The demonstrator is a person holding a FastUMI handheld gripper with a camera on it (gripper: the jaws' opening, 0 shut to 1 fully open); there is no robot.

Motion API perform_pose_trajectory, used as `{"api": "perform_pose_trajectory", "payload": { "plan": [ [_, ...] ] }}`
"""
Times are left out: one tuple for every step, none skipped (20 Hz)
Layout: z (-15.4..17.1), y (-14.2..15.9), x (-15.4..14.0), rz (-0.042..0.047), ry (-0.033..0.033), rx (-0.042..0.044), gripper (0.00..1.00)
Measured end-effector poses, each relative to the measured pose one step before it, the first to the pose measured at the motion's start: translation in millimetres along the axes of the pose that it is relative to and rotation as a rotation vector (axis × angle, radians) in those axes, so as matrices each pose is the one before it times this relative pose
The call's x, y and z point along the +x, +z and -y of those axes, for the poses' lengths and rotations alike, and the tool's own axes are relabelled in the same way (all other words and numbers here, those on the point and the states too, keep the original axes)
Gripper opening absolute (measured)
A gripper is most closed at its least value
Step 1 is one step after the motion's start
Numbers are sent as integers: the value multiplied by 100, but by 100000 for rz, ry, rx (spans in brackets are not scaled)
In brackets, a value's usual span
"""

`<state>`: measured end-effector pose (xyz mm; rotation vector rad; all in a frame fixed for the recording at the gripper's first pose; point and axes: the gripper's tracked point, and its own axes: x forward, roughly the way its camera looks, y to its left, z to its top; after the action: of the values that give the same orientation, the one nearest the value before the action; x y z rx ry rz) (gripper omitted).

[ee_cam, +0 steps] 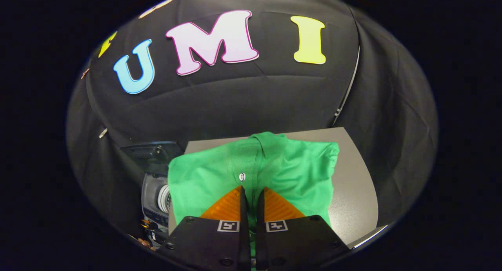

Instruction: Put the clothes into the washing machine and then close the washing machine lid.

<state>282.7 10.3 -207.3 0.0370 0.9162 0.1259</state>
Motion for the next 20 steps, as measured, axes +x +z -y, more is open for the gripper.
{"api": "perform_pose_trajectory", "payload": {
  "plan": [
    [-466,480,-845,1102,1345,-875,10],
    [-580,428,-682,1066,1333,-1038,10],
    [-529,244,-601,772,992,-1333,10],
    [-542,402,-592,855,815,-1352,10],
    [-537,373,-579,856,885,-1236,10],
    [-719,442,-482,995,1246,-918,10],
    [-773,399,-410,1064,994,-388,10],
    [-797,416,-482,1148,1142,-479,10],
    [-1055,602,-337,1616,1442,-953,10],
    [-818,460,-370,1196,940,-569,10],
    [-792,392,-169,1021,912,-483,10],
    [-1023,338,-118,1051,1093,-611,10],
    [-1088,324,-44,769,1351,-603,10],
    [-1136,318,-86,959,1503,-368,10],
    [-1159,314,59,713,1365,-340,10],
    [-1371,231,285,460,1635,-326,10],
    [-1251,107,329,287,1586,-282,10],
    [-1310,89,406,192,1653,-495,10],
    [-1267,161,510,472,1886,-69,10],
    [-1395,-13,447,637,2443,456,10]
  ]
}}
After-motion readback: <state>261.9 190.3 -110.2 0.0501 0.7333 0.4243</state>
